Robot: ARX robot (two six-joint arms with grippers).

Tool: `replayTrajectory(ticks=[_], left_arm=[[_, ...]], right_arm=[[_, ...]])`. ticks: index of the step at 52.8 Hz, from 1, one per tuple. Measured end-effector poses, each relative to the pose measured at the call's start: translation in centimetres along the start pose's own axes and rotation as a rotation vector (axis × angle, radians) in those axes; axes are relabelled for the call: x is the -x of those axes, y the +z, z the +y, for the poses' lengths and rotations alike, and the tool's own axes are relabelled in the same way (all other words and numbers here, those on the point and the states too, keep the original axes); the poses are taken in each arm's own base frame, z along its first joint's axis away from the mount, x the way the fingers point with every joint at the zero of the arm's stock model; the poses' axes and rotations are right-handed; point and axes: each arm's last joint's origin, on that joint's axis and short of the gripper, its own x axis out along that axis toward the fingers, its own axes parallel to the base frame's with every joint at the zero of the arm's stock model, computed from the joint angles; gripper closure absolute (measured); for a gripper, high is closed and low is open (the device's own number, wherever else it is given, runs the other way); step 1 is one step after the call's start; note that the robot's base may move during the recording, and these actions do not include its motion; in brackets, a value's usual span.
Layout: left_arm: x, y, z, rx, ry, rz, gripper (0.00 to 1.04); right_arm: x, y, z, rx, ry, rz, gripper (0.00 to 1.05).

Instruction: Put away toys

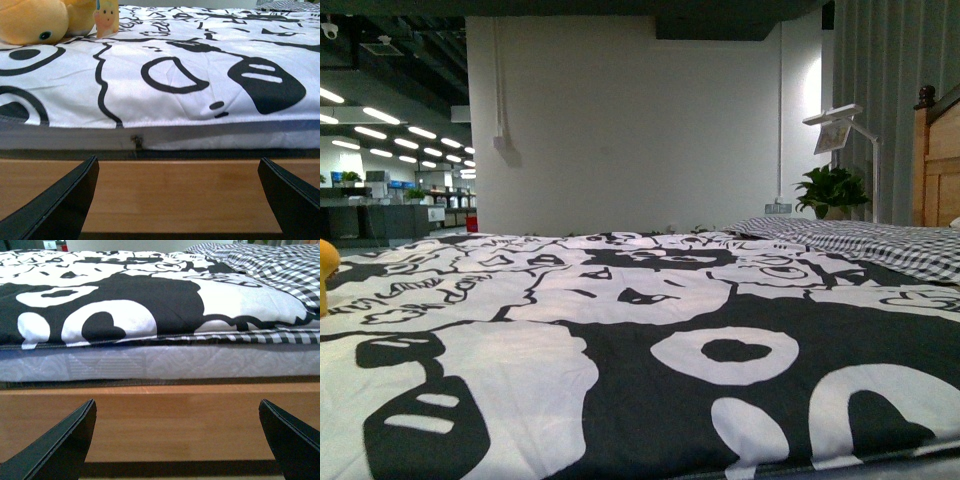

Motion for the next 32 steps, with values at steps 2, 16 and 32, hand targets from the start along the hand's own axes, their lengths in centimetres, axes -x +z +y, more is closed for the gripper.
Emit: replayTrajectory(ticks=[2, 16, 32], left_arm=[[0.00, 0.00, 0.00, 0.000, 0.000, 0.000, 0.06], [0.00, -0.01, 0.00, 0.000, 0.000, 0.000, 0.06], [0.00, -0.01, -0.01, 0.000, -0.003, 0.000, 0.06]], right_arm=[[0.00, 0.00, 0.00, 0.000, 0.001, 0.000, 0.07], [0.00, -0.01, 0.00, 0.000, 0.000, 0.001, 0.07], [0.00, -0.01, -0.01, 0.000, -0.003, 0.001, 0.07]])
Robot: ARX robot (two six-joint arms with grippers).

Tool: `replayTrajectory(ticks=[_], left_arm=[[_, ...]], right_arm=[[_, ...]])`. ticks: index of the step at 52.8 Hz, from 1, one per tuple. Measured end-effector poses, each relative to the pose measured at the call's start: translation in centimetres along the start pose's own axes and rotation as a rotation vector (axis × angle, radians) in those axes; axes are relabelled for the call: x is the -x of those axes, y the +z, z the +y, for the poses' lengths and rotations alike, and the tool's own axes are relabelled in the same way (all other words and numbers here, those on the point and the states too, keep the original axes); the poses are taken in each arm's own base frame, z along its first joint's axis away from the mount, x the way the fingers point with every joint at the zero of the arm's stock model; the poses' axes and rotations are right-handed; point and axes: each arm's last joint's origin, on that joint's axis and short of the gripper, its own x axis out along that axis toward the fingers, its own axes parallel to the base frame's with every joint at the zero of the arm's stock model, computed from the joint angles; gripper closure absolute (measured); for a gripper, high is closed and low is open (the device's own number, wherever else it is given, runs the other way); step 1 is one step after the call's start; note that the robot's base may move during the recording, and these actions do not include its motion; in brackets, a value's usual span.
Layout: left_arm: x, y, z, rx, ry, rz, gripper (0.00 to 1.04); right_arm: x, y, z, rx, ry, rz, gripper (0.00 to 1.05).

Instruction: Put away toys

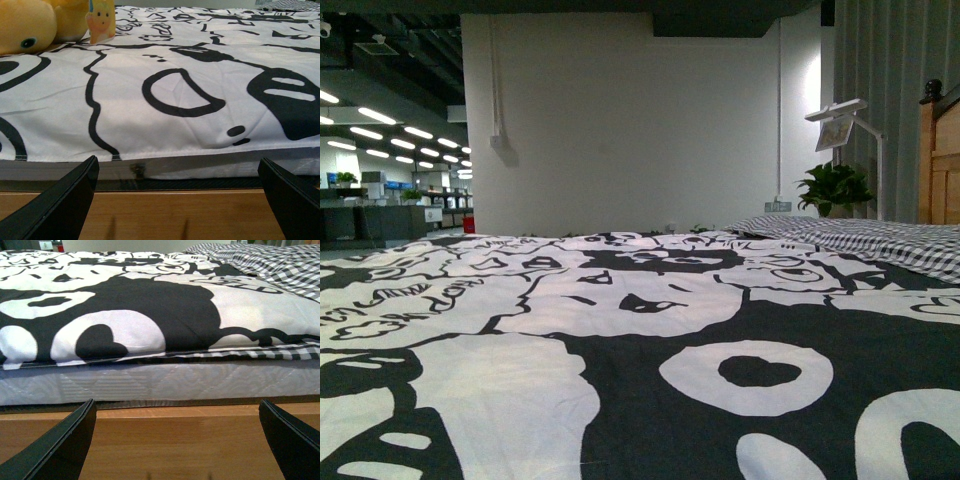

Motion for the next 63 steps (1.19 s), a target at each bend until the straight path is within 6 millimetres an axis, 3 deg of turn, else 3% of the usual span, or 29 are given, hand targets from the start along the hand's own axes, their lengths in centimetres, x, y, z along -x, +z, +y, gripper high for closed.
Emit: replayTrajectory(ticks=[63], left_arm=[[0.00, 0.02, 0.00, 0.000, 0.003, -0.002, 0.06]], right_arm=[[-0.01, -0.01, 0.01, 0.000, 0.003, 0.001, 0.07]])
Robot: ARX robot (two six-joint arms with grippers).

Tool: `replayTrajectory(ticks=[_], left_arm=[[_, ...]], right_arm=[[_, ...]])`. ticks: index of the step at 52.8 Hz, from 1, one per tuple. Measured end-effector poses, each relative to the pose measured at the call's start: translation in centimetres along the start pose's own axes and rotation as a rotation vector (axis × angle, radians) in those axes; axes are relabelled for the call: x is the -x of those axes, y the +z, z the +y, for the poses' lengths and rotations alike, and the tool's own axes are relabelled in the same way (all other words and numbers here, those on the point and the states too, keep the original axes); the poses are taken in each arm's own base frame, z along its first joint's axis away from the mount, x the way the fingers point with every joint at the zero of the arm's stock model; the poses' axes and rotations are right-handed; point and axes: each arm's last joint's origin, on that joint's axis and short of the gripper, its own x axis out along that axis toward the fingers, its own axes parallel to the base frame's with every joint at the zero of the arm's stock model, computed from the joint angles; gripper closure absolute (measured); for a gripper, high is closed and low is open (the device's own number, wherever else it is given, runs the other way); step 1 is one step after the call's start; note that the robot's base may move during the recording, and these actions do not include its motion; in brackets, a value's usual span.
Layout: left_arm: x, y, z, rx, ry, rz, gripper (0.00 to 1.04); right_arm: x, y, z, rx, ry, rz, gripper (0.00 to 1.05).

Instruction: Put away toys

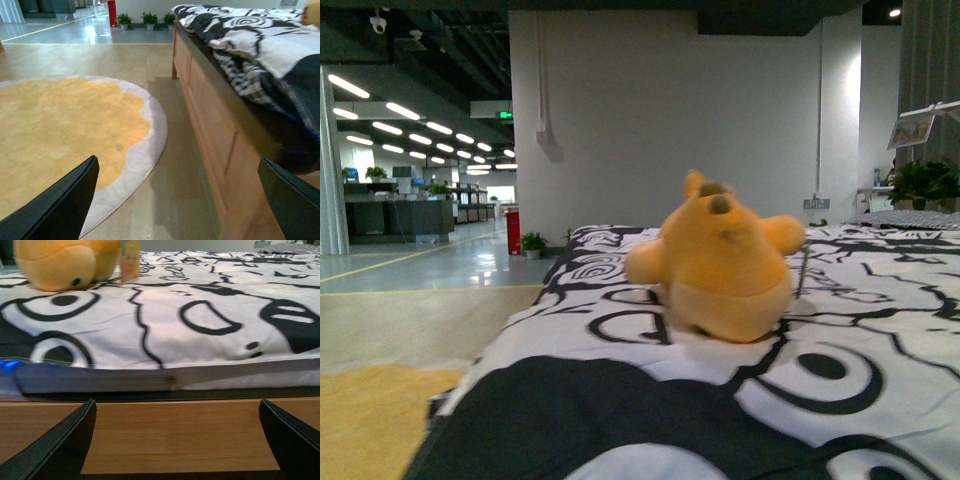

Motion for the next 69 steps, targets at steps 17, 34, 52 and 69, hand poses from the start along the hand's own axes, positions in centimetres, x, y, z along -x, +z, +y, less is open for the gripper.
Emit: replayTrajectory(ticks=[17, 34, 52, 69], left_arm=[[0.0, 0.0, 0.0, 0.000, 0.002, -0.001, 0.06], [0.0, 0.0, 0.0, 0.000, -0.001, -0.001, 0.06], [0.0, 0.0, 0.0, 0.000, -0.001, -0.001, 0.06], [0.0, 0.0, 0.0, 0.000, -0.001, -0.001, 0.06]], right_arm=[[0.0, 0.0, 0.0, 0.000, 0.006, -0.001, 0.07], [-0.8, -0.4, -0.3, -0.121, -0.251, 0.067, 0.07], [-5.6, 4.0, 0.2, -0.161, -0.214, -0.043, 0.07], [-15.2, 7.4, 2.5, -0.191, -0.206, -0.038, 0.07]])
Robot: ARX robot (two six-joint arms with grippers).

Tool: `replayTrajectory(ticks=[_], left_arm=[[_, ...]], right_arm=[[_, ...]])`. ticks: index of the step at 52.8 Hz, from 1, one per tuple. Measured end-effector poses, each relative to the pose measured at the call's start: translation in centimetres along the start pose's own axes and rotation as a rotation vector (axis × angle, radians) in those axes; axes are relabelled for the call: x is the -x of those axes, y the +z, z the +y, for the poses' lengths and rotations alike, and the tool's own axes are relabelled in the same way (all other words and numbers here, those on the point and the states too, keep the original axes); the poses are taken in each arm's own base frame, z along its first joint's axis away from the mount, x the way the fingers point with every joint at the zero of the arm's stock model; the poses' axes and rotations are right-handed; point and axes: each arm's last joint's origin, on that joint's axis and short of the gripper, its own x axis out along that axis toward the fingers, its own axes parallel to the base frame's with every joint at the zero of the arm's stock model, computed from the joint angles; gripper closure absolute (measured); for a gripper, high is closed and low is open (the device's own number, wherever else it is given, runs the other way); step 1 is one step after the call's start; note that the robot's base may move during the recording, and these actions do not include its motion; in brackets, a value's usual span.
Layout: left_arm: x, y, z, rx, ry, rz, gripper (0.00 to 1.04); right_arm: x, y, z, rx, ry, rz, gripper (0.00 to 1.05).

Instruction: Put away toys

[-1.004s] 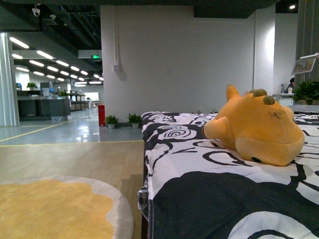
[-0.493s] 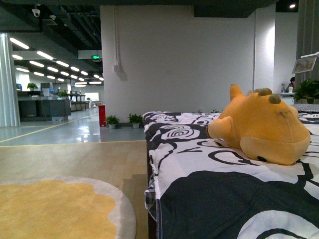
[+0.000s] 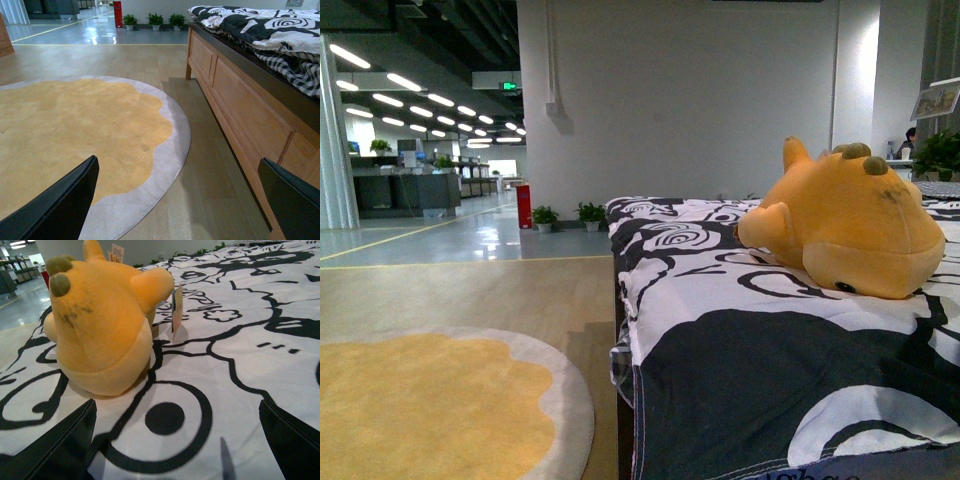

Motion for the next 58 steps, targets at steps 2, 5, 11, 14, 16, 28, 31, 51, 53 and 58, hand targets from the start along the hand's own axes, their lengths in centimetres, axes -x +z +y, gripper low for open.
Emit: replayTrajectory(ticks=[2, 5, 11, 14, 16, 28, 31, 51, 53, 58], left_arm=[[0.0, 0.0, 0.0, 0.000, 0.000, 0.000, 0.06], [0.0, 0.0, 0.0, 0.000, 0.000, 0.000, 0.06], [0.0, 0.0, 0.0, 0.000, 0.000, 0.000, 0.06], [0.0, 0.0, 0.0, 0.000, 0.000, 0.000, 0.06], [0.0, 0.0, 0.0, 0.000, 0.000, 0.000, 0.06], [0.0, 0.0, 0.0, 0.000, 0.000, 0.000, 0.06], [0.0, 0.0, 0.0, 0.000, 0.000, 0.000, 0.06], [0.0, 0.0, 0.0, 0.000, 0.000, 0.000, 0.06], [0.0, 0.0, 0.0, 0.000, 0.000, 0.000, 0.06], [0.0, 0.0, 0.0, 0.000, 0.000, 0.000, 0.06]], right_arm=[[-0.8, 0.1, 0.6, 0.001, -0.001, -0.003, 0.07], [-1.6, 0.3, 1.2, 0.009, -0.005, -0.015, 0.07], [-3.0, 0.9, 2.2, 0.022, -0.018, -0.044, 0.07], [-3.7, 1.4, 2.7, 0.032, -0.030, -0.069, 0.07], [-4.0, 1.7, 2.9, 0.040, -0.040, -0.082, 0.07], [-5.7, 3.0, 4.6, 0.087, -0.046, -0.143, 0.07], [-6.1, 3.0, 5.2, 0.103, -0.039, -0.152, 0.07], [-9.1, 2.9, 9.8, 0.267, -0.004, -0.157, 0.07], [-9.9, 2.8, 10.0, 0.297, -0.040, -0.123, 0.07], [-11.7, 1.9, 10.1, 0.366, -0.119, -0.030, 0.07]])
